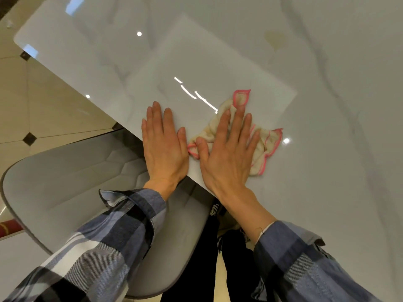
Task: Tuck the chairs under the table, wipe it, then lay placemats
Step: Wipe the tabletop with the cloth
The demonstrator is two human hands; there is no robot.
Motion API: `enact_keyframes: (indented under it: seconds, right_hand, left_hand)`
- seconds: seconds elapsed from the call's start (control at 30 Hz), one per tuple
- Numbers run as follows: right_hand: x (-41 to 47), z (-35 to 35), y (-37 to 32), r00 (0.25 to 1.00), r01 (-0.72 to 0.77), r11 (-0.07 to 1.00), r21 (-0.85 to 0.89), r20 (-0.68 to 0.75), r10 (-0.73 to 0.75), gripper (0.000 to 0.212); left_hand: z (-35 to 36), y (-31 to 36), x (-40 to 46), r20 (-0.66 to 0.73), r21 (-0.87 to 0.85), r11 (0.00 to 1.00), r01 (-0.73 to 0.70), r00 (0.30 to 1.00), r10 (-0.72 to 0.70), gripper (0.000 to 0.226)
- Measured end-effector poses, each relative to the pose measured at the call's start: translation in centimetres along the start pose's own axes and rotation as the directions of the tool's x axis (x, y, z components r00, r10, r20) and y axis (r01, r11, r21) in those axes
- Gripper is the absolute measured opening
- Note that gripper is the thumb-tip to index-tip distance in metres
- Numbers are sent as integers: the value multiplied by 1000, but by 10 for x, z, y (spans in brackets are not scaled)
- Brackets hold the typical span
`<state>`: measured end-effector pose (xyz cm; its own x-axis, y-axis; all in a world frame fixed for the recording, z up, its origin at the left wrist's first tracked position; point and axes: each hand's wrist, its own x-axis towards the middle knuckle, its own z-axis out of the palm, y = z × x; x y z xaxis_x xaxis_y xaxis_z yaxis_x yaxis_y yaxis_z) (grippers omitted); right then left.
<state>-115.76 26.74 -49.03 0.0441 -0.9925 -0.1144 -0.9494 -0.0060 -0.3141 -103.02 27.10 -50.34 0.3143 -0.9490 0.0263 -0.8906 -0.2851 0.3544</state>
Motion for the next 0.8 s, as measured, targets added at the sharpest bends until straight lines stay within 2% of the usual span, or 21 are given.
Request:
enact_keyframes:
  seconds: [0.2, 0.3, 0.37, 0.53, 0.57, 0.63, 0.7, 0.8]
  right_hand:
    - [29, -4, 13, 980, 188, 981, -46, 69, -185, 72]
    - [45, -9, 20, 970, 232, 972, -38, 87, -228, 66]
    - [62, -14, 24, 977, 206, 978, -15, 59, -205, 63]
    - [85, -37, 37, 994, -11, 999, -30, -107, 8, 53]
    - [81, -41, 35, 989, -38, 998, 40, -140, 43, 47]
    - [71, -44, 26, 981, -95, 944, 316, -133, 143, 31]
    - [59, -49, 14, 981, -106, 855, 508, -86, 173, 27]
    - [44, -56, -4, 965, -69, 685, 725, -124, 229, 25]
  left_hand:
    - [1, -2, -1, -14, 2, 1000, -20, 1000, 20, 56]
    - [1, -2, -1, -12, 1, 1000, -22, 1000, 22, 57]
    - [0, -2, -2, -9, 11, 1000, -28, 1000, 28, 57]
    - [-2, -1, -1, 3, 29, 999, -26, 1000, 26, 57]
    - [-1, 0, -1, 2, 29, 999, -30, 1000, 30, 57]
    - [-1, -1, -1, -5, 29, 999, -33, 999, 33, 57]
    - [-1, -2, -1, -5, 26, 999, -40, 999, 40, 56]
    - [0, -4, -1, -17, 15, 999, -44, 999, 44, 55]
